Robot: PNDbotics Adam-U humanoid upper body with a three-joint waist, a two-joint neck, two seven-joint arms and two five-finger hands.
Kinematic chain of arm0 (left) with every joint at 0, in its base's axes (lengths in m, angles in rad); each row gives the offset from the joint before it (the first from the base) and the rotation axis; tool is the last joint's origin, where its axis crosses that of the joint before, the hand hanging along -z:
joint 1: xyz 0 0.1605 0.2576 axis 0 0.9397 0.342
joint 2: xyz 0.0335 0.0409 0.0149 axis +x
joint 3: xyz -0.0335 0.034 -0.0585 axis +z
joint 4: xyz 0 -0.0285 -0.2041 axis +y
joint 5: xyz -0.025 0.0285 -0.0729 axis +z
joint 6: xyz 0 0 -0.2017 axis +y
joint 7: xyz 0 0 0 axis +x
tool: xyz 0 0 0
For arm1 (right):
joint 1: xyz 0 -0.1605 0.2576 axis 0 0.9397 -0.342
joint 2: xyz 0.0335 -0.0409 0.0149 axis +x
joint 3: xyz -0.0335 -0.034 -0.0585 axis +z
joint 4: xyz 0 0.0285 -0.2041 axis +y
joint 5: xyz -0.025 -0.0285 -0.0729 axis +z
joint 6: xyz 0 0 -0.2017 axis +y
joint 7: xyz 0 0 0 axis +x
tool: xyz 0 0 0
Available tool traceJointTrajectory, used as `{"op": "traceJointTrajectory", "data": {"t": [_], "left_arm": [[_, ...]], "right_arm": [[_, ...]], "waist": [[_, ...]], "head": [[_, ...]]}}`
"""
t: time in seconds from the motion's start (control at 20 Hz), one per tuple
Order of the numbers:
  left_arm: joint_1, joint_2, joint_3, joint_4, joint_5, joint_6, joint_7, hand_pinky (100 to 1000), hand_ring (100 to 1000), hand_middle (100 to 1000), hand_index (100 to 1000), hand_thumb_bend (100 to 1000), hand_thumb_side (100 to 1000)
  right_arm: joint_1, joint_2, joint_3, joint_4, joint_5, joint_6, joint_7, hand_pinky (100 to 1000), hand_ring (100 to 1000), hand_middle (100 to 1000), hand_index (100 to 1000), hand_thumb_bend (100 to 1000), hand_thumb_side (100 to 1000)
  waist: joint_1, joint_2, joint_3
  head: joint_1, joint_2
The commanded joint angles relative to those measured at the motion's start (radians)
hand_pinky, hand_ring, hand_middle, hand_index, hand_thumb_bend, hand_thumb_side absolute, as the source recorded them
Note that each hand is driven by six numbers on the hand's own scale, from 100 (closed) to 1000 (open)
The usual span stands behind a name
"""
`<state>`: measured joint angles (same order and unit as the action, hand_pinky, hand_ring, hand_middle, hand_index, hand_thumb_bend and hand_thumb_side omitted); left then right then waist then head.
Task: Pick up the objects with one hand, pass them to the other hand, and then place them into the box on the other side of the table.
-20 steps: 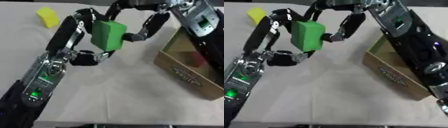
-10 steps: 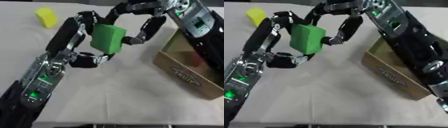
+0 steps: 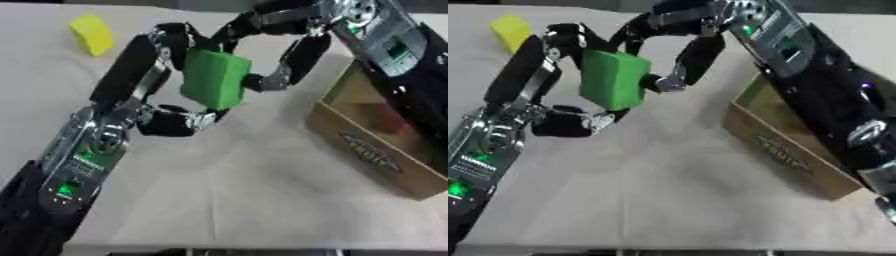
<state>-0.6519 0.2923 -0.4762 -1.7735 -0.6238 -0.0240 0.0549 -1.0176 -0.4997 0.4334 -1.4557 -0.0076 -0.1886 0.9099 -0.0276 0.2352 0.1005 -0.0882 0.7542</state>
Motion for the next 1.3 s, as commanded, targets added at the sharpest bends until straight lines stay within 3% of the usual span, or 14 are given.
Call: {"op": "traceJointTrajectory", "data": {"t": [0.05, 0.4, 0.6, 0.85, 0.95, 1.1, 1.3], "left_arm": [[-0.017, -0.007, -0.008, -0.005, -0.004, 0.008, -0.001, 465, 420, 346, 544, 100, 100], [-0.01, -0.007, -0.001, 0.013, -0.024, 0.046, -0.011, 516, 456, 390, 588, 100, 100], [-0.007, -0.007, 0.001, 0.012, -0.041, 0.065, -0.011, 567, 501, 445, 656, 100, 100], [-0.006, -0.007, 0.003, 0.006, -0.053, 0.081, -0.002, 583, 523, 472, 692, 112, 100], [-0.005, -0.007, 0.002, 0.004, -0.054, 0.082, 0.001, 556, 496, 445, 673, 100, 100], [-0.005, -0.008, 0.003, 0.002, -0.046, 0.088, 0.022, 514, 465, 411, 635, 100, 100], [-0.004, -0.008, 0.003, 0.003, -0.034, 0.096, 0.052, 473, 434, 380, 601, 100, 100]], "right_arm": [[-0.02, -0.006, -0.028, -0.041, -0.034, 0.028, -0.003, 1000, 738, 486, 614, 100, 326], [-0.017, -0.014, -0.056, -0.058, -0.051, 0.064, -0.004, 987, 673, 419, 524, 100, 333], [-0.014, -0.017, -0.059, -0.062, -0.047, 0.067, -0.006, 976, 654, 397, 492, 100, 321], [-0.012, -0.017, -0.059, -0.061, -0.04, 0.067, -0.008, 965, 631, 378, 457, 100, 318], [-0.012, -0.017, -0.061, -0.059, -0.038, 0.067, -0.009, 963, 626, 374, 453, 100, 314], [-0.011, -0.017, -0.062, -0.058, -0.035, 0.065, -0.009, 970, 654, 454, 545, 100, 310], [-0.01, -0.02, -0.067, -0.066, -0.031, 0.046, -0.004, 1000, 747, 635, 787, 100, 212]], "waist": [[-0.013, -0.01, -0.001], [-0.011, -0.009, -0.004], [-0.009, -0.009, -0.005], [-0.009, -0.009, -0.005], [-0.009, -0.008, -0.005], [-0.009, -0.007, -0.005], [-0.008, -0.007, -0.006]], "head": [[0.004, -0.004], [0.005, -0.004], [0.005, -0.003], [0.004, -0.004], [0.004, -0.004], [0.003, -0.003], [0.004, -0.002]]}}
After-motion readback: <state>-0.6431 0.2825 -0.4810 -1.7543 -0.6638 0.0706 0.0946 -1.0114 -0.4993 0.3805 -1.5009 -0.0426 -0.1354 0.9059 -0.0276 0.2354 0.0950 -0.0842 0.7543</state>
